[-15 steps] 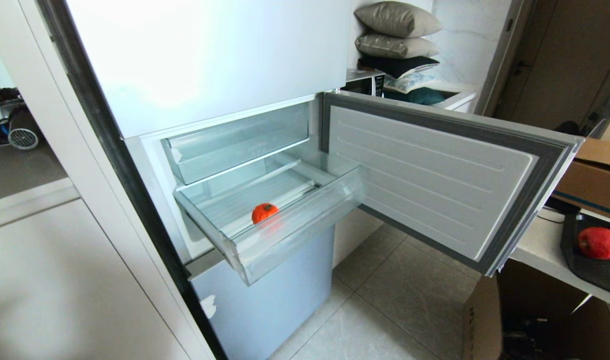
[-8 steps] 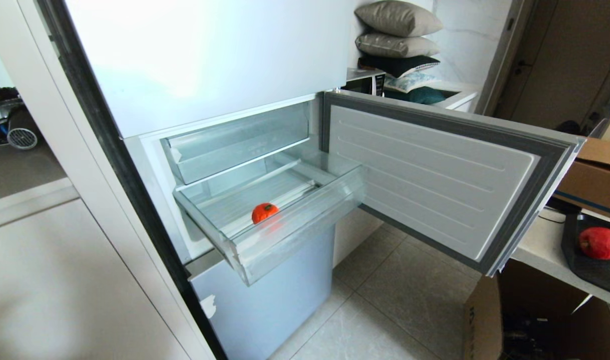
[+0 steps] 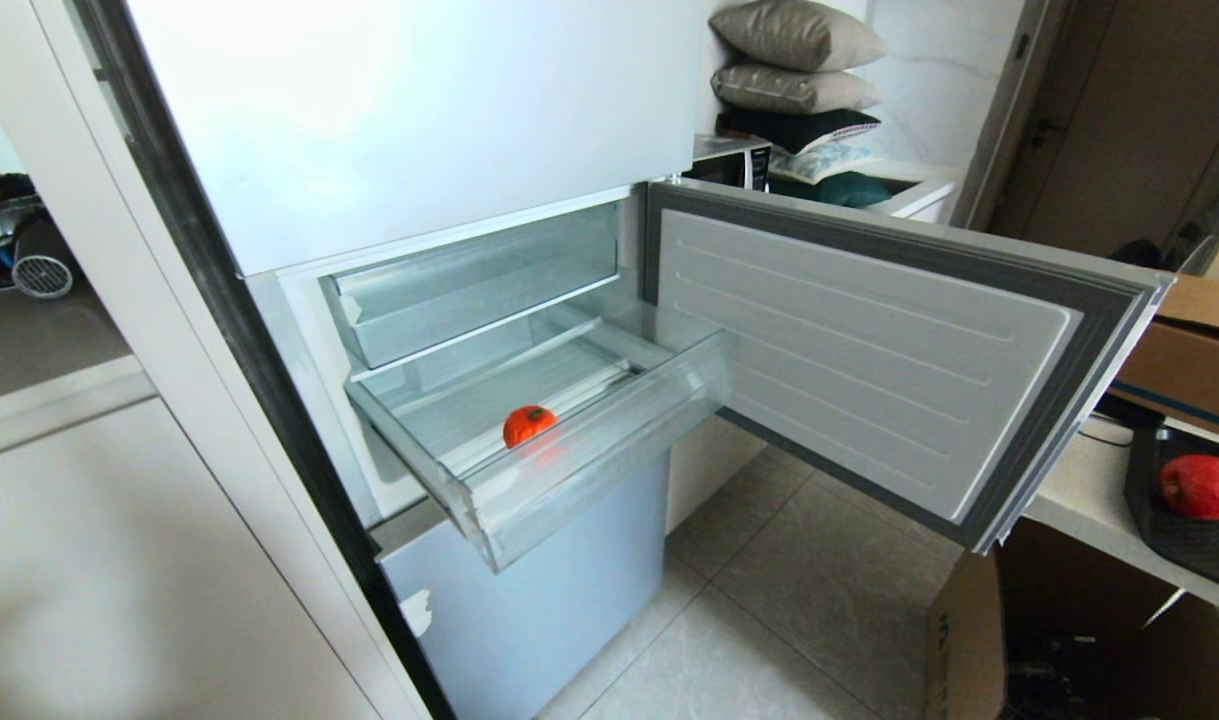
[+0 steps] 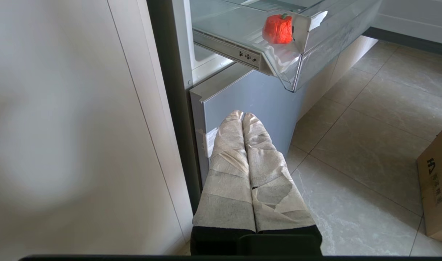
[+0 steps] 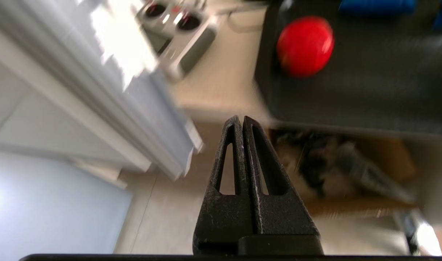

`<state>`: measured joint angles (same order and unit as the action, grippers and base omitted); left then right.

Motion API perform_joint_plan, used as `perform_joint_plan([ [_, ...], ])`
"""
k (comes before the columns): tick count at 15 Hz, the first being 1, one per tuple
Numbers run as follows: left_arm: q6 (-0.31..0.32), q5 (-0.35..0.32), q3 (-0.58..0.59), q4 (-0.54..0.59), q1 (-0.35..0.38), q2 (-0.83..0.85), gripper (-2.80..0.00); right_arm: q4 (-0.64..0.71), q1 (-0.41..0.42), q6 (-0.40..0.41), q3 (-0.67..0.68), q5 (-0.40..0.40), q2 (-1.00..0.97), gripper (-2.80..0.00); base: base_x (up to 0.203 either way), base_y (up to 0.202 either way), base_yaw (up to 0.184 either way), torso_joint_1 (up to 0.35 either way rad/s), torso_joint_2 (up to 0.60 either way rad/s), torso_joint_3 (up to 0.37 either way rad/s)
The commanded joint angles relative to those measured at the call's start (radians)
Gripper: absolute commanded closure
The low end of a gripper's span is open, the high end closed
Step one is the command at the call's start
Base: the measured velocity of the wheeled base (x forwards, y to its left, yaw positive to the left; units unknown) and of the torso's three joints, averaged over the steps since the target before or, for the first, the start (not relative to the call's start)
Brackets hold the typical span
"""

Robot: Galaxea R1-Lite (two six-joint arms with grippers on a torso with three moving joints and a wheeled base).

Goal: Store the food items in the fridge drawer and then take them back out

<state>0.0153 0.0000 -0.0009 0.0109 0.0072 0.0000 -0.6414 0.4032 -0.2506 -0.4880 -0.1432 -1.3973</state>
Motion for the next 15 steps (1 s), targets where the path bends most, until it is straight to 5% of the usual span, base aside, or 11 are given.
perform_joint_plan([
  [1, 0.000, 0.000, 0.000, 0.000, 0.000, 0.002, 0.00, -0.027, 0.087, 0.052, -0.050, 0.092, -0.144, 0.00, 0.000, 0.000, 0.000, 0.000, 0.00, 0.000],
  [8, 0.000, 0.000, -0.001, 0.000, 0.000, 0.002, 0.00, -0.031, 0.202, 0.192, -0.164, 0.151, -0.330, 0.00, 0.000, 0.000, 0.000, 0.000, 0.00, 0.000],
  [9, 0.000, 0.000, 0.000, 0.000, 0.000, 0.002, 0.00, -0.031, 0.215, 0.198, -0.185, 0.154, -0.358, -2.80, 0.000, 0.000, 0.000, 0.000, 0.00, 0.000],
  [15, 0.000, 0.000, 0.001, 0.000, 0.000, 0.002, 0.00, -0.039, 0.273, 0.210, -0.309, 0.196, -0.511, -2.80, 0.000, 0.000, 0.000, 0.000, 0.00, 0.000],
])
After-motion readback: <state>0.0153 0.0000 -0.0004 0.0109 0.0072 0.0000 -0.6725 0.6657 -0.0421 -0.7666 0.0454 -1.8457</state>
